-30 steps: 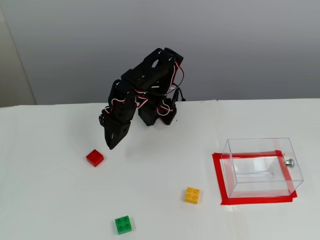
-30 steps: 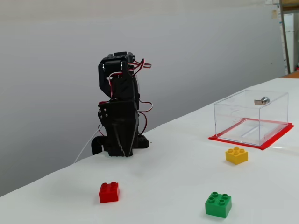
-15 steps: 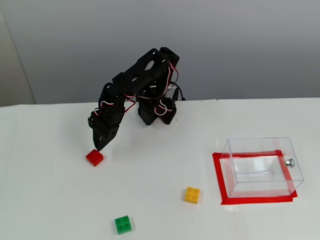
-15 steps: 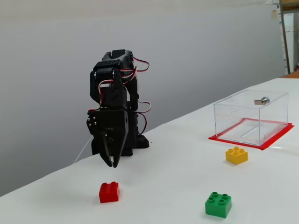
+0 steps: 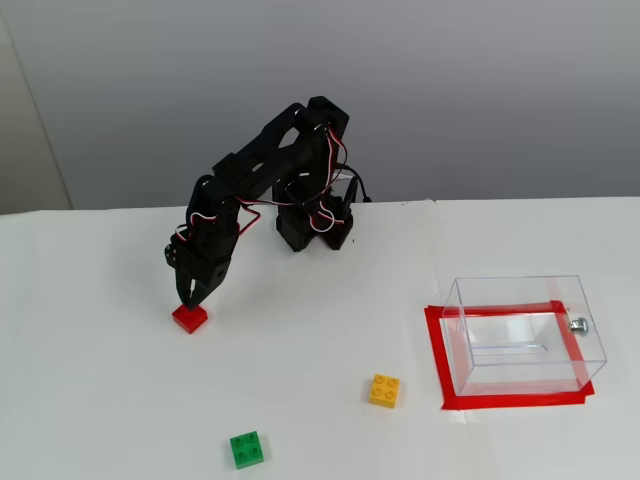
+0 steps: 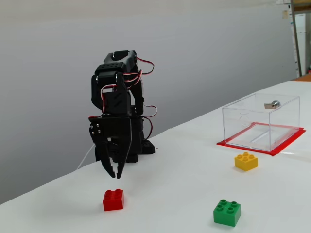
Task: Pick the red lego brick and place it into the transparent box
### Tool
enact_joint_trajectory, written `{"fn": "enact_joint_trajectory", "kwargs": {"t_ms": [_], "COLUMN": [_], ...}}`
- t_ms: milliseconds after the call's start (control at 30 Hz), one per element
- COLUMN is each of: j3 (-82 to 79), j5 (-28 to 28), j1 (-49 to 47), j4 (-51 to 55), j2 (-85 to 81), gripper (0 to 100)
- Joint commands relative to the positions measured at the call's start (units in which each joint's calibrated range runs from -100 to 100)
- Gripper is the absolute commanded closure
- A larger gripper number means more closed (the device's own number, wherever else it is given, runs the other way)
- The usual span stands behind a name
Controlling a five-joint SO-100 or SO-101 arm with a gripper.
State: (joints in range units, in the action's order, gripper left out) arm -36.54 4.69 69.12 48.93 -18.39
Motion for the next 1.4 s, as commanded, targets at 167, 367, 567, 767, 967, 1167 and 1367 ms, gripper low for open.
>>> {"fn": "enact_joint_trajectory", "kwargs": {"t_ms": [167, 367, 567, 767, 967, 1167, 1367], "j3": [-1.62, -3.33, -3.24, -3.51, -3.15, -2.97, -3.42], "j5": [0.01, -1.45, -1.25, -1.19, -1.56, -1.30, -1.40], "j1": [0.34, 0.34, 0.19, -0.55, -1.88, -1.95, -1.51], "j4": [0.07, 0.24, -0.45, -0.45, -0.54, -0.54, -5.67], "j2": [0.11, 0.11, 0.96, 1.21, 3.59, 6.22, 8.34], "gripper": [93, 68, 64, 64, 64, 64, 64]}}
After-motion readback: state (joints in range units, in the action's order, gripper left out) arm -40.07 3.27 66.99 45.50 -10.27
